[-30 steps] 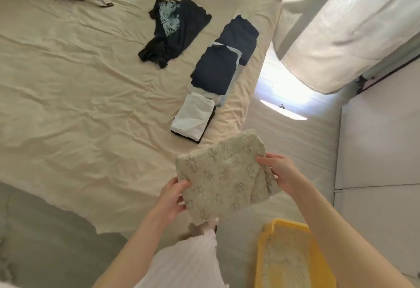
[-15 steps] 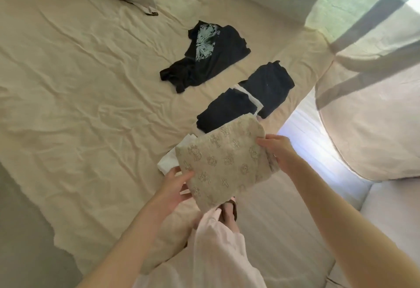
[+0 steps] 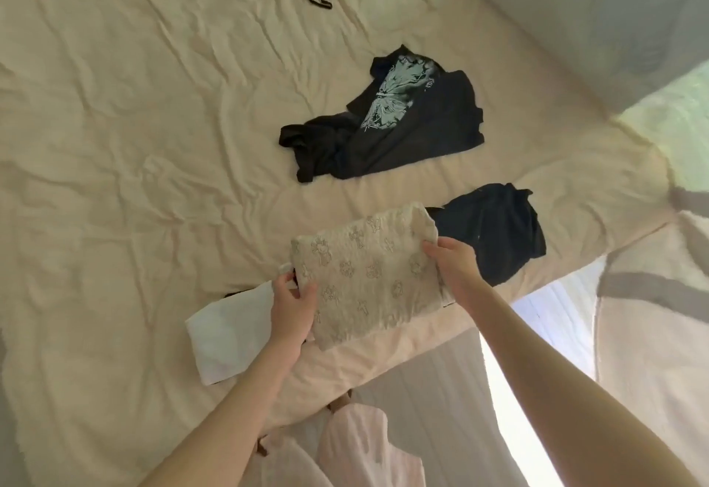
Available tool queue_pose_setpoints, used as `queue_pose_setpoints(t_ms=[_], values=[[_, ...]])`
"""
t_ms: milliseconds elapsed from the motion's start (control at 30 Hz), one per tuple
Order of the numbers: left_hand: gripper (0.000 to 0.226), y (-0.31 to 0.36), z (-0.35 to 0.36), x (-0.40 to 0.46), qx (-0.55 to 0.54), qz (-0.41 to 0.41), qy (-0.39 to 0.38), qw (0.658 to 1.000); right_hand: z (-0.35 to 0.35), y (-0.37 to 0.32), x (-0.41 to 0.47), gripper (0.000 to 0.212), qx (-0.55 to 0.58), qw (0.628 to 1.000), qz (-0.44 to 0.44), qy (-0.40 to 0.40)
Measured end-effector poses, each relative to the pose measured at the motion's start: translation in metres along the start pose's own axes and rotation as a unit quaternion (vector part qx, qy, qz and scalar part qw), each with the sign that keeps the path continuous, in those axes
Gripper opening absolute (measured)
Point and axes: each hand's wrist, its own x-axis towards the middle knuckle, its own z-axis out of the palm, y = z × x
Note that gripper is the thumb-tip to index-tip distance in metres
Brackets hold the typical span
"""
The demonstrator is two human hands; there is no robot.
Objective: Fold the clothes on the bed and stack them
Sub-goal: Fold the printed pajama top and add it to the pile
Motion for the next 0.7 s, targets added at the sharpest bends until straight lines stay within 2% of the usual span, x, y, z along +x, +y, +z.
queue_pose_setpoints(t_ms=[67,100,133,167,200,233,267,300,333,367,433,500,533,600,700], values=[[0.047,-0.002,0.005,-0.005,0.057,0.1,0.068,0.991,0.01,0.002,0.005,0.033,-0.003,0.999,-0.018,0.029],[0.049,-0.003,0.006,-0.009,0.099,0.169,0.088,0.977,0.014,0.003,0.002,0.036,-0.014,0.997,-0.048,0.056],[0.052,-0.004,0.007,-0.014,0.159,0.238,0.092,0.954,0.017,0.006,-0.003,0.038,-0.051,0.988,-0.115,0.09],[0.056,-0.004,0.009,-0.018,0.235,0.306,0.084,0.919,0.019,0.01,-0.009,0.039,-0.125,0.961,-0.219,0.113],[0.061,-0.005,0.012,-0.021,0.319,0.371,0.07,0.869,0.02,0.016,-0.016,0.04,-0.213,0.911,-0.334,0.118],[0.067,-0.007,0.017,-0.022,0.395,0.416,0.046,0.817,0.022,0.023,-0.018,0.042,-0.292,0.846,-0.433,0.106],[0.075,-0.007,0.023,-0.023,0.462,0.429,0.016,0.776,0.023,0.033,-0.017,0.045,-0.358,0.782,-0.503,0.079],[0.084,-0.007,0.028,-0.021,0.519,0.413,-0.014,0.748,0.024,0.04,-0.013,0.047,-0.41,0.741,-0.531,0.041],[0.089,-0.007,0.033,-0.015,0.562,0.394,-0.031,0.727,0.024,0.044,-0.008,0.048,-0.446,0.731,-0.517,0.0],[0.09,-0.007,0.037,-0.008,0.592,0.378,-0.045,0.71,0.023,0.046,-0.002,0.049,-0.474,0.739,-0.478,-0.037],[0.088,-0.007,0.041,0.006,0.616,0.356,-0.055,0.701,0.02,0.047,0.015,0.052,-0.525,0.746,-0.4,-0.091],[0.084,-0.004,0.043,0.01,0.635,0.331,-0.069,0.695,0.021,0.043,0.026,0.053,-0.542,0.738,-0.384,-0.12],[0.082,0.0,0.044,0.009,0.638,0.324,-0.076,0.695,0.021,0.036,0.027,0.051,-0.531,0.745,-0.383,-0.129],[0.073,0.017,0.041,0.004,0.61,0.352,-0.059,0.708,0.02,0.015,0.028,0.038,-0.465,0.774,-0.42,-0.088],[0.051,0.044,0.028,0.016,0.497,0.433,0.043,0.751,0.018,-0.025,0.047,0.025,-0.402,0.791,-0.461,-0.007]])
